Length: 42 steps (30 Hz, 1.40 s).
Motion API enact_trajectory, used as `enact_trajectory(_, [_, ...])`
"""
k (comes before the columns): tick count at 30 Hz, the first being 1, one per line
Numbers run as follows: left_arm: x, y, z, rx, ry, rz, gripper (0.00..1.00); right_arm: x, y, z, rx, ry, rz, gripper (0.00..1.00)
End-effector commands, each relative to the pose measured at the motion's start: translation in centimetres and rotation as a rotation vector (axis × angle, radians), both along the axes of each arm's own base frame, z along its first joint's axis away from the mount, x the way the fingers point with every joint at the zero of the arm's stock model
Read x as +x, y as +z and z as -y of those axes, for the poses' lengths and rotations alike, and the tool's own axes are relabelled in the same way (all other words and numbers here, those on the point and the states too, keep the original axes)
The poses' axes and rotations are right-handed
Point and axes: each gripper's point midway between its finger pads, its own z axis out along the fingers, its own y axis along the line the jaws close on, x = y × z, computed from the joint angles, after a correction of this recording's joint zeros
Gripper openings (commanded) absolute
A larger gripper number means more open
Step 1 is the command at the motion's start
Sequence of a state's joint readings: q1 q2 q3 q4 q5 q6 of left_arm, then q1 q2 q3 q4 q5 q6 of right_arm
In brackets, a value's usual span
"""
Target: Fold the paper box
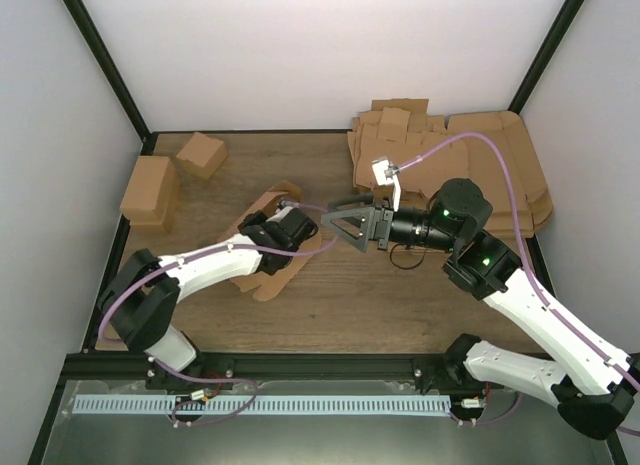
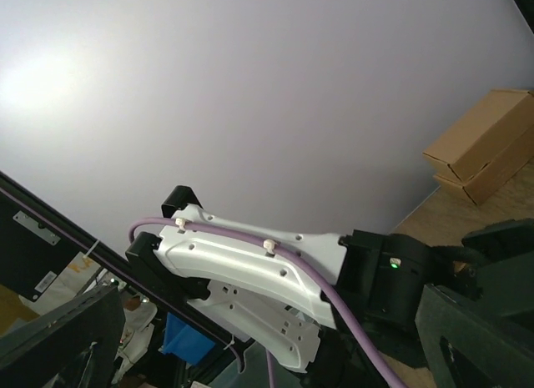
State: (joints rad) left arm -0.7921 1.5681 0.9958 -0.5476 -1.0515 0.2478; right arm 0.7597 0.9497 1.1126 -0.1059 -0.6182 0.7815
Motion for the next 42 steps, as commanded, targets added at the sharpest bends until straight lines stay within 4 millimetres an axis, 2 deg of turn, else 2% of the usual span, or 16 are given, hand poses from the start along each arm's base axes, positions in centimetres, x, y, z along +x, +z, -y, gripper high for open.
enact_trajectory(1, [0.5,-0.5,1.3,0.072,-0.032,0.034,0.04,0.0,1.2,0.6,0.014,-0.028,0.021,1.00])
enact_trajectory(8, [0.5,-1.9,2.3,0.016,-0.070,-0.016,0.04,0.1,0.9,0.6,0.014,-0.031,0.018,0.99])
enact_trajectory(20, [0.0,-2.7,3.8,0.017,-0.119,-0.037,0.04,0.2,0.9,0.5,0.014,-0.034,0.022,0.99])
enact_trajectory(42, [-0.2,-1.9,4.1,-0.010,-0.132,-0.026,0.04,0.2,0.9,0.2,0.022,-0.019,0.017,1.00])
